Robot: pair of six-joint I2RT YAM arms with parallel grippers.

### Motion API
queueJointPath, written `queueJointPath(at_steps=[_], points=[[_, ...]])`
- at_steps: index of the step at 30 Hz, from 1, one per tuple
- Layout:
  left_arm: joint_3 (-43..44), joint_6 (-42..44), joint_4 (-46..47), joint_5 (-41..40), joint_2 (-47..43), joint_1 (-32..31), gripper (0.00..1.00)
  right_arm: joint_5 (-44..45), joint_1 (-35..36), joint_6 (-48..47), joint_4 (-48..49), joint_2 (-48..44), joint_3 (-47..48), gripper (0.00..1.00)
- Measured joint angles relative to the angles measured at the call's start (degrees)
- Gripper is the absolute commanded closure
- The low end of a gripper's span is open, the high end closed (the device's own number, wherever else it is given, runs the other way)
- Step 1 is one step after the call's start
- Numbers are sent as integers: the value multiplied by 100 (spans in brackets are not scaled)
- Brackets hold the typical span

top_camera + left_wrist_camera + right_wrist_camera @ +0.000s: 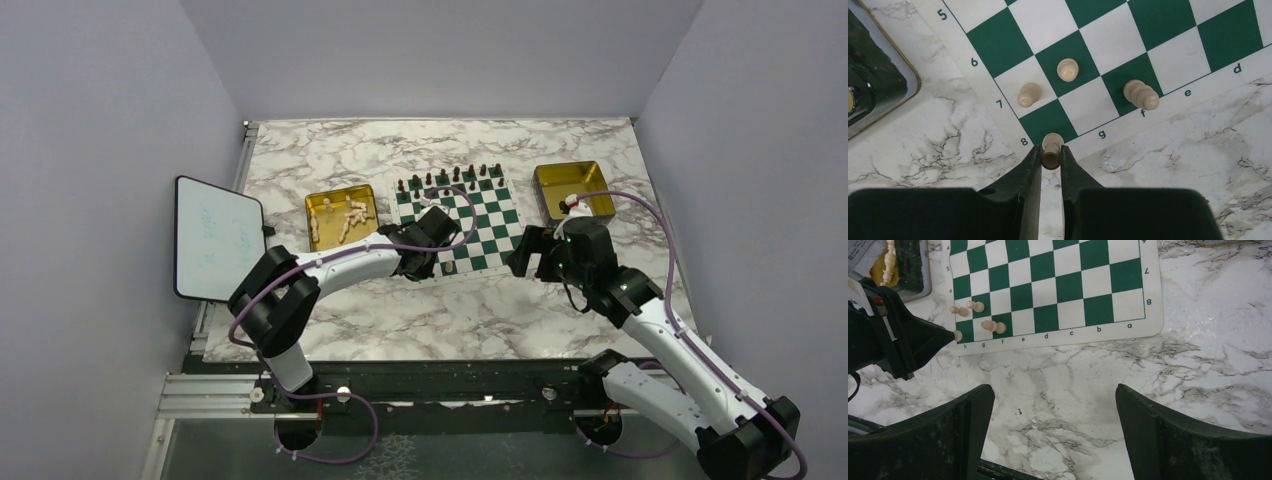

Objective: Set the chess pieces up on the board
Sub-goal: Place the chess piece on the chessboard.

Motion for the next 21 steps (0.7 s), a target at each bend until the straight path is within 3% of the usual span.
queueJointPath(at_steps=[21], points=[[-39,26,210,-125,280,0,85,24,0,48,-2,4,0,4]])
